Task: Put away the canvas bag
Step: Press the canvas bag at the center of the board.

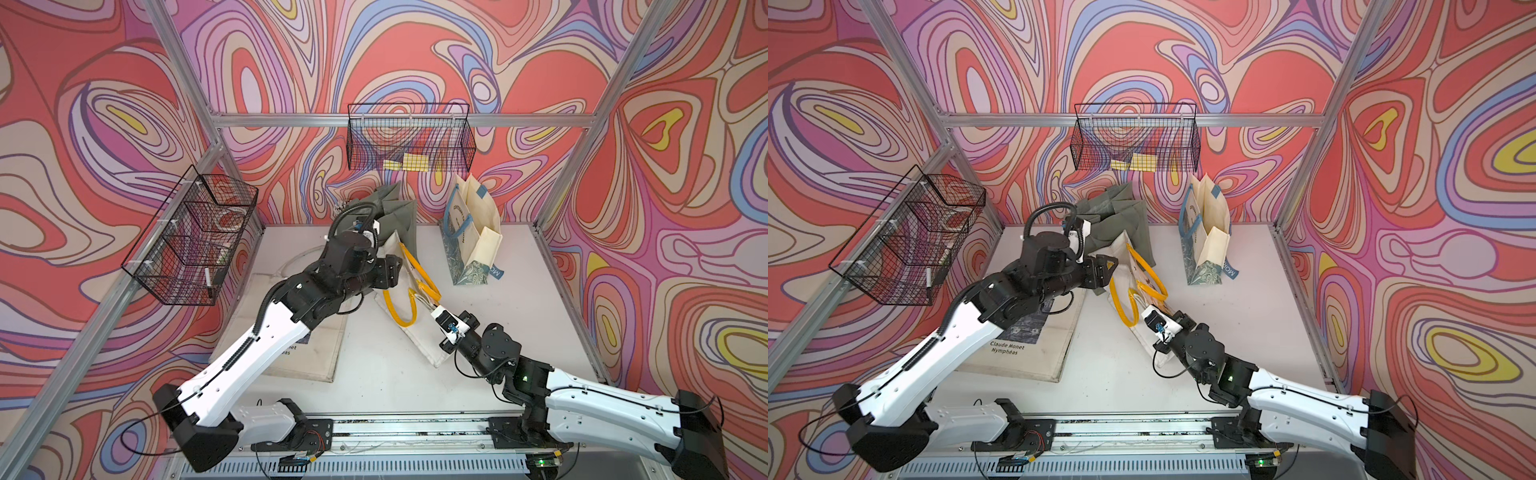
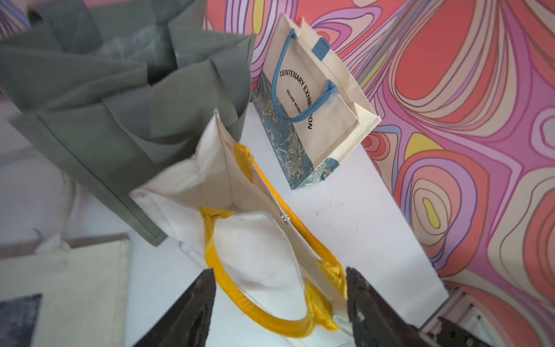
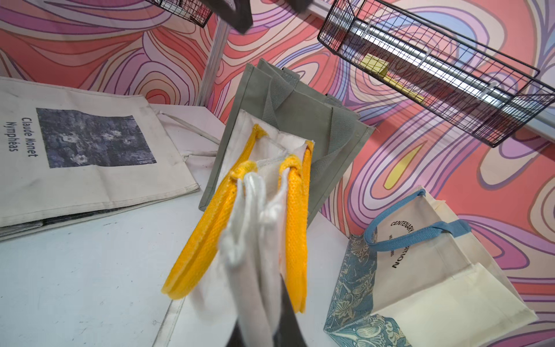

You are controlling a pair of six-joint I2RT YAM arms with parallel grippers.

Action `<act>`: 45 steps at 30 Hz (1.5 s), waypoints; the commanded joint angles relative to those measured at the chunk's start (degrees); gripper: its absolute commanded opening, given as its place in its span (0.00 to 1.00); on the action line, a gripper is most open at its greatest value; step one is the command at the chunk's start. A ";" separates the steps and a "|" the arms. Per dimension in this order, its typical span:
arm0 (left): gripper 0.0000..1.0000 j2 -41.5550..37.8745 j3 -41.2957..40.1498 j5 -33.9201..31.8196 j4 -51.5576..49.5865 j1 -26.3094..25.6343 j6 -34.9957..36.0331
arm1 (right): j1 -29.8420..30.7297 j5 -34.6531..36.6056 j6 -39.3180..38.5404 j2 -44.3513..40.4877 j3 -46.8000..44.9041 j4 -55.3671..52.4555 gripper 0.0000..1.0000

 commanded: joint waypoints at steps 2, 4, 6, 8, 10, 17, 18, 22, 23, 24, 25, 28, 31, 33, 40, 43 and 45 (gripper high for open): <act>0.73 -3.12 -3.34 3.55 6.13 0.21 23.96 | -1.39 -2.90 1.16 -2.91 1.05 -3.19 0.00; 0.73 -3.21 -3.40 6.08 5.75 0.21 30.02 | -1.98 -4.25 1.42 -3.84 2.29 -5.41 0.00; 0.73 -3.00 -3.21 10.27 4.72 0.21 35.94 | -2.48 -5.14 1.50 -4.08 3.65 -7.79 0.00; 0.72 -3.24 -3.98 16.95 4.17 0.21 42.45 | -2.93 -6.30 1.73 -4.01 5.08 -10.17 0.00; 0.72 -3.83 -5.64 22.45 4.69 0.20 48.48 | -3.27 -7.13 1.90 -4.15 6.38 -11.91 0.00; 0.73 -2.26 -5.77 34.76 2.20 0.21 62.66 | -6.68 -14.02 2.34 -5.09 12.66 -19.47 0.00; 0.73 -1.68 -5.14 35.84 1.83 0.21 63.56 | -7.36 -15.53 2.46 -4.90 14.15 -21.20 0.00; 0.75 0.77 -3.22 37.41 2.70 0.21 67.07 | -9.47 -21.18 2.06 -3.85 18.74 -27.08 0.00; 0.75 1.69 -2.29 37.99 2.24 0.25 67.86 | -9.89 -22.20 1.80 -3.32 20.07 -28.51 0.00; 0.75 2.83 -1.00 38.47 1.28 0.21 68.76 | -10.22 -22.98 1.33 -2.85 21.39 -29.73 0.00; 0.75 3.83 0.05 38.79 0.45 0.25 69.45 | -10.42 -23.49 1.02 -2.49 22.34 -30.57 0.00; 0.75 6.18 2.50 39.69 -0.46 0.21 70.29 | -11.09 -26.17 0.26 -1.46 25.35 -33.17 0.00; 0.74 8.29 4.69 39.70 -0.64 0.21 70.25 | -11.37 -27.64 -0.68 -0.22 27.77 -35.85 0.00; 0.71 9.63 6.32 39.78 -1.80 0.21 70.32 | -11.54 -28.13 -1.11 0.27 28.93 -36.85 0.00; 0.32 12.90 12.86 43.33 -10.54 0.19 70.66 | -12.40 -28.34 -1.94 0.93 31.87 -37.70 0.00; 0.00 12.85 12.95 42.66 -11.25 0.21 71.12 | -12.95 -29.60 -1.67 1.62 32.69 -39.12 0.00; 0.00 12.30 12.46 42.63 -10.41 0.21 71.03 | -13.53 -30.39 -0.77 1.70 32.74 -39.63 0.00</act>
